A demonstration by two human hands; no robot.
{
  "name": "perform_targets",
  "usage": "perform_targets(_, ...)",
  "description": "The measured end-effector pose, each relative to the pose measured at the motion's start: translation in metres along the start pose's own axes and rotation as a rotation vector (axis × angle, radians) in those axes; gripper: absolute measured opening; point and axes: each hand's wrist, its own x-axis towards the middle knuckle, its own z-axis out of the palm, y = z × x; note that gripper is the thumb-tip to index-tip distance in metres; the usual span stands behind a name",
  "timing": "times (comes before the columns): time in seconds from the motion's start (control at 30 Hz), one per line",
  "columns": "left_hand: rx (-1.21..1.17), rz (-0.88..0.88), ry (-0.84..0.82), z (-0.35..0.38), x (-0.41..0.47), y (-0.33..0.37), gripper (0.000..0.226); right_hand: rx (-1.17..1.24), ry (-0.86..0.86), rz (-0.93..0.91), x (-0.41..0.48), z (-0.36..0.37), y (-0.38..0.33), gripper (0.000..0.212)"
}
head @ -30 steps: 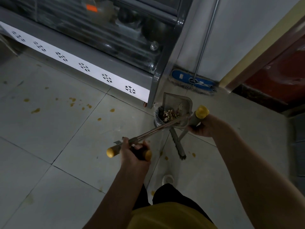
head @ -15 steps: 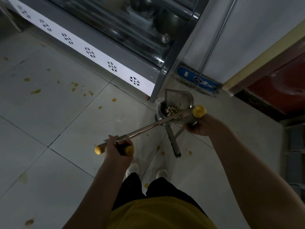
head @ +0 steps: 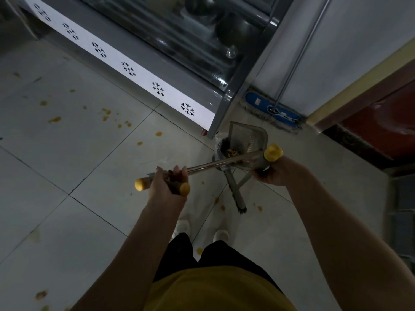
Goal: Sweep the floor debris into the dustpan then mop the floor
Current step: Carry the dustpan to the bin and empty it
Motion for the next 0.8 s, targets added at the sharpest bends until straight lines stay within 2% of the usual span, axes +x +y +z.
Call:
perform_targets(0.13, -0.061, -0.025, 0.072, -0.015, -0.001, 0.009, 0.029, -0.005, 0.001, 0.024, 0.001, -0.004, 0.003, 0.022)
perform_targets(0.33, -0.164, -0.013, 0.004, 0.006, 0.004, 0.010, 0.032, -0.006, 0.008, 0.009, 0.005, -0.006, 0.004, 0.023)
perform_targets(0.53, -0.086, 0.004, 0.047, -0.007, 0.002, 0.002, 0.033, -0.022, -0.002, 0.010, 0.011, -0.011, 0.008, 0.020)
perform_targets(0.7, -0.207, 0.015, -0.038, 0.025, -0.004, 0.012, 0.033, -0.042, -0.012, -0.012, 0.013, -0.009, 0.005, 0.022)
perform_targets(0.8, -0.189, 0.004, 0.012, 0.019, -0.001, 0.013, 0.030, -0.028, -0.018, -0.011, 0.013, -0.007, 0.005, 0.023)
